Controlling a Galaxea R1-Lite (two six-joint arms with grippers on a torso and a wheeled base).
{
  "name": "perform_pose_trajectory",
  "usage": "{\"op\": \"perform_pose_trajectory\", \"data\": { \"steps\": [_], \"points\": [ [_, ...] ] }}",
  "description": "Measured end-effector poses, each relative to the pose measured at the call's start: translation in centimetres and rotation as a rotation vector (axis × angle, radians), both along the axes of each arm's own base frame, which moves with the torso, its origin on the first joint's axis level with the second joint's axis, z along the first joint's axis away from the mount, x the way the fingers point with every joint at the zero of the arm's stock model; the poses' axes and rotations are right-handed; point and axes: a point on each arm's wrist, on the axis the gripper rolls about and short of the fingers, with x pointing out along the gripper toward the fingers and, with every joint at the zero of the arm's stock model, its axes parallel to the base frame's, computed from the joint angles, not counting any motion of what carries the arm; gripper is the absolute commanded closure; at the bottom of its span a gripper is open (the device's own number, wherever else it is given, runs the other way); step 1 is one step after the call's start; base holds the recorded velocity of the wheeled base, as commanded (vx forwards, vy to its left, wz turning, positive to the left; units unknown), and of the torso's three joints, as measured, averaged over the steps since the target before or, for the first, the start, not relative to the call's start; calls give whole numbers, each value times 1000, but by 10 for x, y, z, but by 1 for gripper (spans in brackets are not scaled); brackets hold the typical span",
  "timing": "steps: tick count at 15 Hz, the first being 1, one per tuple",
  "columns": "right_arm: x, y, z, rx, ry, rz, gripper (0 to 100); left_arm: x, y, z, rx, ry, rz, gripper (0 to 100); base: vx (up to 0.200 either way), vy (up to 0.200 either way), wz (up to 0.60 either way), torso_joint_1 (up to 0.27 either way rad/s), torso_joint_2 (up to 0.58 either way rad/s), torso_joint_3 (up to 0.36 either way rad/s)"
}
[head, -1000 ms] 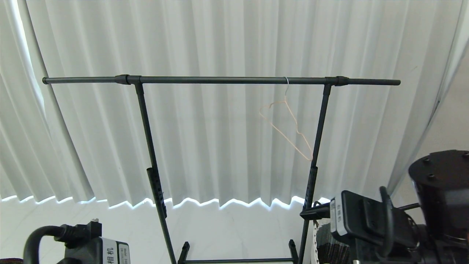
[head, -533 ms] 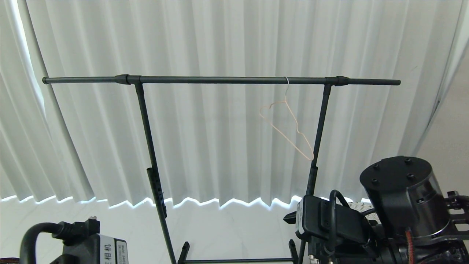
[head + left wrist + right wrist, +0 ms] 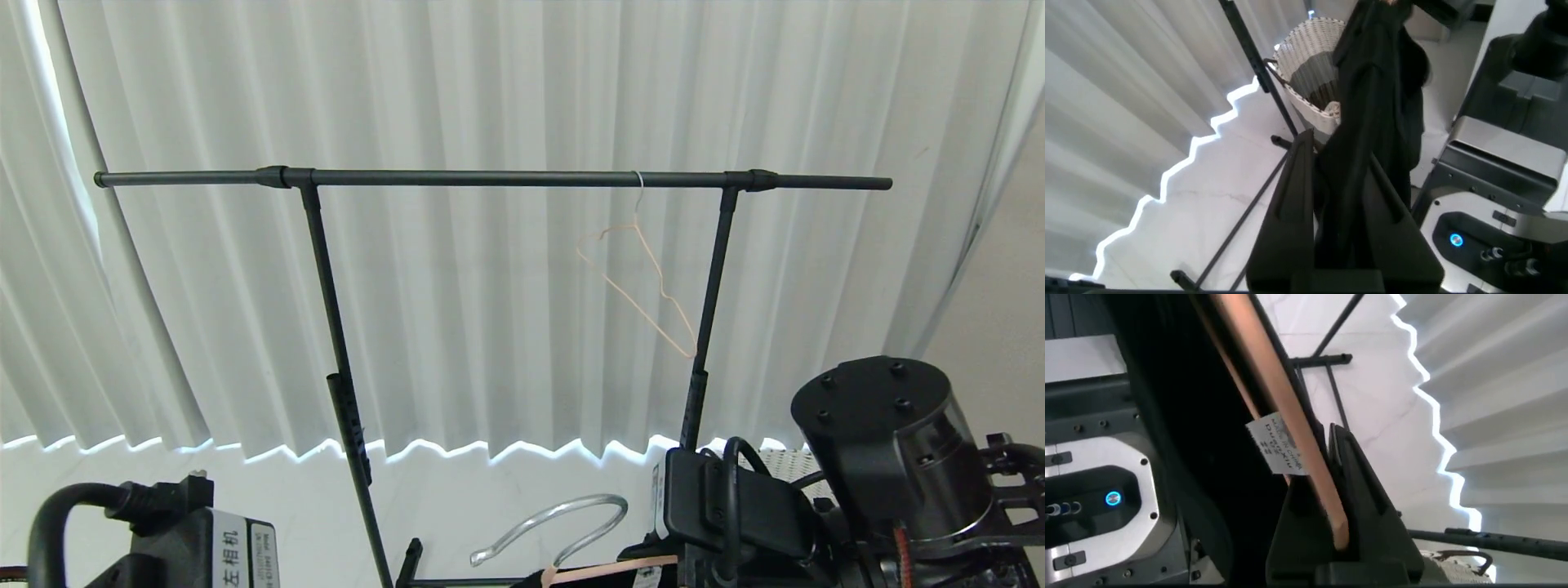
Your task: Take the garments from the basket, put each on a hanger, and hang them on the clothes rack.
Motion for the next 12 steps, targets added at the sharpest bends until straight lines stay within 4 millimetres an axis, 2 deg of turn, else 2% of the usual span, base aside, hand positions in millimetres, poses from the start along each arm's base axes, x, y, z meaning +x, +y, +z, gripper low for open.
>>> {"op": "perform_pose_trajectory", "data": {
  "steps": [3, 4, 9, 12],
  "points": [
    [0, -1, 2, 10, -8, 0, 100, 0, 0, 0, 0, -2, -2, 100, 0, 0, 0, 0, 0, 0],
    [0, 0, 5, 29, -22, 0, 100, 0, 1, 0, -1, -3, -1, 0, 0, 0, 0, 0, 0, 0],
    [-3, -1, 15, 68, -128, 57, 100, 1, 2, -1, 6, -10, 27, 0, 0, 0, 0, 0, 0, 0],
    [-3, -9, 22, 91, -151, 35, 100, -2, 11, -5, 9, -25, 64, 0, 0, 0, 0, 0, 0, 0]
  ]
}}
